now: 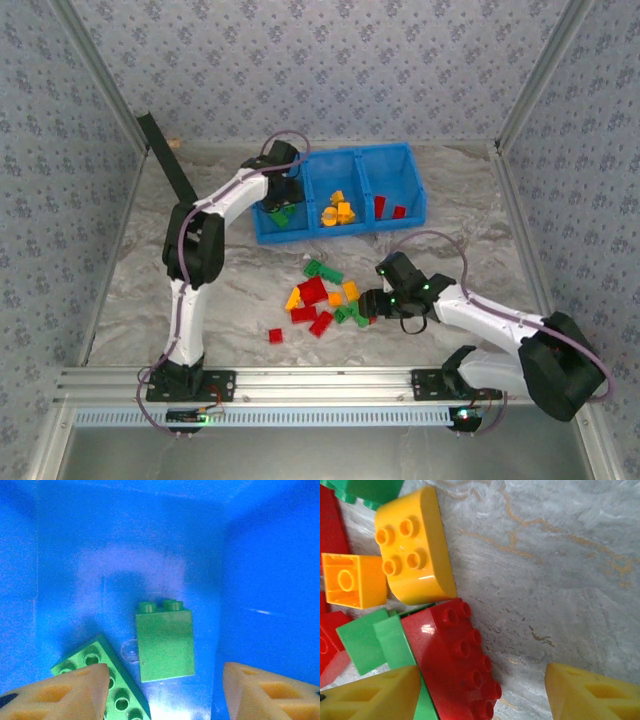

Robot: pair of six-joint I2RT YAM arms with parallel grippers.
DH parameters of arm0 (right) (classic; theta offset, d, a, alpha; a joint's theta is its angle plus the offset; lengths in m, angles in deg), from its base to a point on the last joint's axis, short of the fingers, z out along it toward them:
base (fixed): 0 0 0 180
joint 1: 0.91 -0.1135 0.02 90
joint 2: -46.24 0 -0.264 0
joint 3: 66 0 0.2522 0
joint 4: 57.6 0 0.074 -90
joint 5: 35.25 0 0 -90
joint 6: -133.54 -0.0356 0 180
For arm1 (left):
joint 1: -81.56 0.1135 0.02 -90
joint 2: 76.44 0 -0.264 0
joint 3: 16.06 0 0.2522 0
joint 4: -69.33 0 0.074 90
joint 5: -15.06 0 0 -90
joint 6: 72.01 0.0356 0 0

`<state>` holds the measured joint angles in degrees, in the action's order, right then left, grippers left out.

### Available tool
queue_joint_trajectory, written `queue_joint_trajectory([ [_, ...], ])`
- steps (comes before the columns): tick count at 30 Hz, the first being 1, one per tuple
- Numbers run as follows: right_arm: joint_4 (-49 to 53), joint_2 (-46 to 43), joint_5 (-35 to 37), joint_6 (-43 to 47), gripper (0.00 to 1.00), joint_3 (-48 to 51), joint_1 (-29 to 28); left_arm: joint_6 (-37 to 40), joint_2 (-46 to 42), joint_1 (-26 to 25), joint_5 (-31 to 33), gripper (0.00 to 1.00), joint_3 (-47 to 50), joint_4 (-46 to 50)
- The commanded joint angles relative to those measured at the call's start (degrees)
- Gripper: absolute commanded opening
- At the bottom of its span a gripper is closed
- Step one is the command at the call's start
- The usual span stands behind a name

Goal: Sort the legos into containers by color
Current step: Place the lego in the container, then pick up the lego from the bottom-center of the table.

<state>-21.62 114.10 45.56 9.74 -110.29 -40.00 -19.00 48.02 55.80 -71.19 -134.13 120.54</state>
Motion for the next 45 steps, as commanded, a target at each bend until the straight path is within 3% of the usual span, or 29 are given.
queue_joint_trajectory([
  [1,0.54,2.02,2.26,0.93,0.66,-1.68,-1.04,1.30,-5.18,-0.17,-4.06,0.62,-0.04,-0.93],
  [15,3.70,5.94,6.16,1.28,0.39,-1.31,-2.45,3.72,-16.82,-0.25,-6.91,0.64,1.73,-0.49],
  [20,7.55,1.59,6.38,1.46,0.39,-0.27,-2.39,4.50,-20.84,-0.19,-6.92,0.64,2.88,-0.34],
  [23,9.07,-0.96,6.41,1.21,0.44,0.26,-2.34,4.74,-22.31,-0.17,-6.92,0.65,3.41,-0.21],
  [29,7.61,0.26,6.51,1.02,0.48,0.60,-2.39,4.39,-24.31,-0.22,-7.77,0.65,4.90,-0.39],
  [38,6.56,3.60,7.23,2.22,0.30,-1.15,-2.20,7.99,-30.17,-0.76,-9.38,0.65,3.97,4.77],
  [45,18.83,-3.62,7.03,6.63,0.26,-10.10,1.94,8.00,-39.10,-3.71,-7.33,0.65,11.10,7.85],
])
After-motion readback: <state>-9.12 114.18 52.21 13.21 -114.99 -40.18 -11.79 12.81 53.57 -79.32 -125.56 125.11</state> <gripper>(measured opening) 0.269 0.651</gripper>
